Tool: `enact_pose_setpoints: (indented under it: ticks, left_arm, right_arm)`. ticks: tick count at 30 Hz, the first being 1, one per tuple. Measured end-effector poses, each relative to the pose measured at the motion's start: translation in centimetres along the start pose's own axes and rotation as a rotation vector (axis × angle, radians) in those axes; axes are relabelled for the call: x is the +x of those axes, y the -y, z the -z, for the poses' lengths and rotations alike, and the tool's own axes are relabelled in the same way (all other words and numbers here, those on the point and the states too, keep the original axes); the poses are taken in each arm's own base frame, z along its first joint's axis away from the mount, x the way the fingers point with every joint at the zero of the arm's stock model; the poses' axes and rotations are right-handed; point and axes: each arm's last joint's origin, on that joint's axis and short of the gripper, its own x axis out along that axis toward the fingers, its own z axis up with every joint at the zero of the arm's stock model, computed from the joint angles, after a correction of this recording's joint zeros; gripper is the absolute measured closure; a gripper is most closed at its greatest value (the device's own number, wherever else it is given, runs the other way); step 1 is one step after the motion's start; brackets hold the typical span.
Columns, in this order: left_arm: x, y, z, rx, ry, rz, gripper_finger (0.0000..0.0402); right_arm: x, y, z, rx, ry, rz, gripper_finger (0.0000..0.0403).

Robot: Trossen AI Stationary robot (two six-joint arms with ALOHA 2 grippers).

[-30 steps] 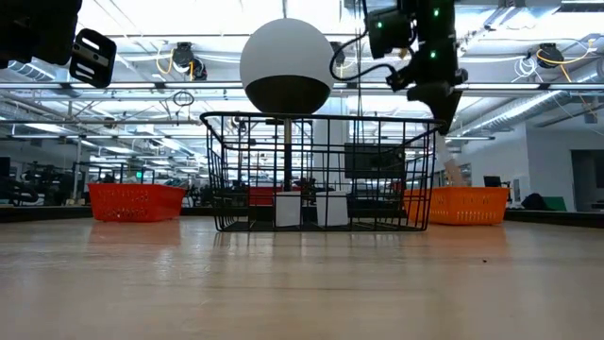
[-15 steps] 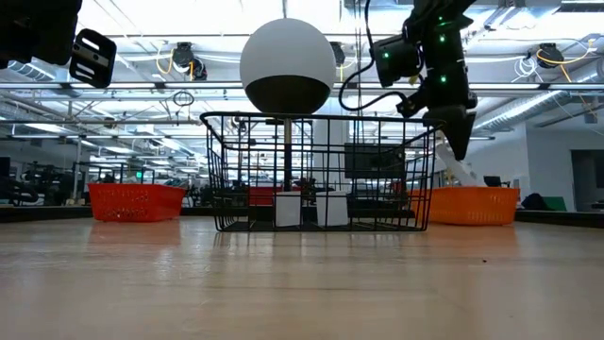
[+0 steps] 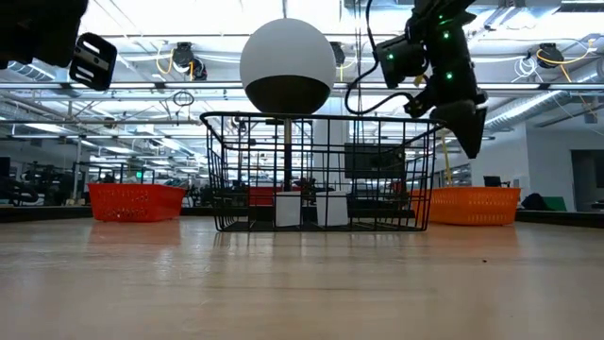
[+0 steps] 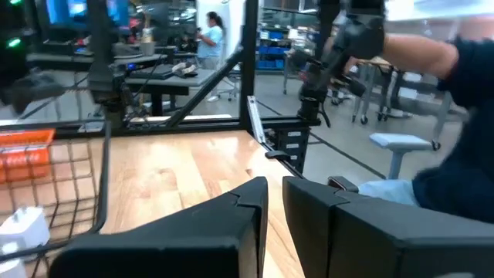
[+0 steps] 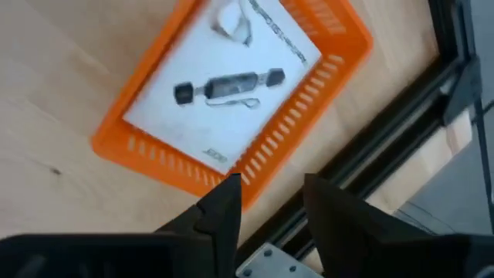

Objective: Pick and place items into bin
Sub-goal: Return to Home Position

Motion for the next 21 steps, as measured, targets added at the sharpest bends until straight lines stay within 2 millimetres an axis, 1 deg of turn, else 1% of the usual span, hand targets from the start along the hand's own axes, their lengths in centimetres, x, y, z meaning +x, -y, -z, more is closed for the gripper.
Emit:
enact_pose_setpoints:
  ticks: [3, 5, 7, 9, 11, 14, 15, 18, 19, 21]
  left_arm:
    - [0.0, -0.1, -0.2, -0.076, 0.029, -0.05, 0.035]
    - [0.0, -0.2, -0.5, -0.117, 0.061, -0.073, 0.035]
    - [0.0, -0.2, -0.6, -0.11, 0.068, -0.079, 0.035]
    - [0.0, -0.4, -0.6, -0.087, 0.068, -0.088, 0.035]
    - [0.0, -0.7, -0.6, -0.071, 0.07, -0.113, 0.035]
    - [0.0, -1.4, -0.6, -0.047, 0.073, -0.228, 0.035]
    - [0.0, -1.6, -0.6, -0.054, 0.078, -0.265, 0.035]
    - [0.0, -2.1, -0.7, -0.133, 0.096, -0.318, 0.035]
    - [0.0, -2.2, -0.6, -0.13, 0.094, -0.329, 0.035]
    - [0.0, -2.5, -0.4, -0.088, 0.059, -0.342, 0.035]
  right_arm:
    - [-0.7, -0.2, 0.8, 0.031, 0.01, 0.001, 0.026]
    - [-1.6, -0.6, 1.4, 0.028, 0.087, -0.015, 0.0257]
    - [-2.8, -1.2, 1.6, 0.034, 0.215, -0.068, 0.0258]
    - [-4.3, -1.9, 2.3, 0.005, 0.34, -0.168, 0.0259]
    - [-5.8, -2.9, 3.2, -0.066, 0.473, -0.322, 0.026]
    - [-7.7, -4.8, 4.5, -0.159, 0.733, -0.537, 0.0259]
    - [-8.0, -5.5, 5.1, -0.19, 0.813, -0.583, 0.0258]
    - [-7.8, -7.3, 6.7, -0.257, 1.002, -0.694, 0.0257]
    - [-7.5, -7.9, 7.3, -0.281, 1.047, -0.726, 0.0257]
    - [-6.3, -9.2, 8.3, -0.333, 1.106, -0.77, 0.026]
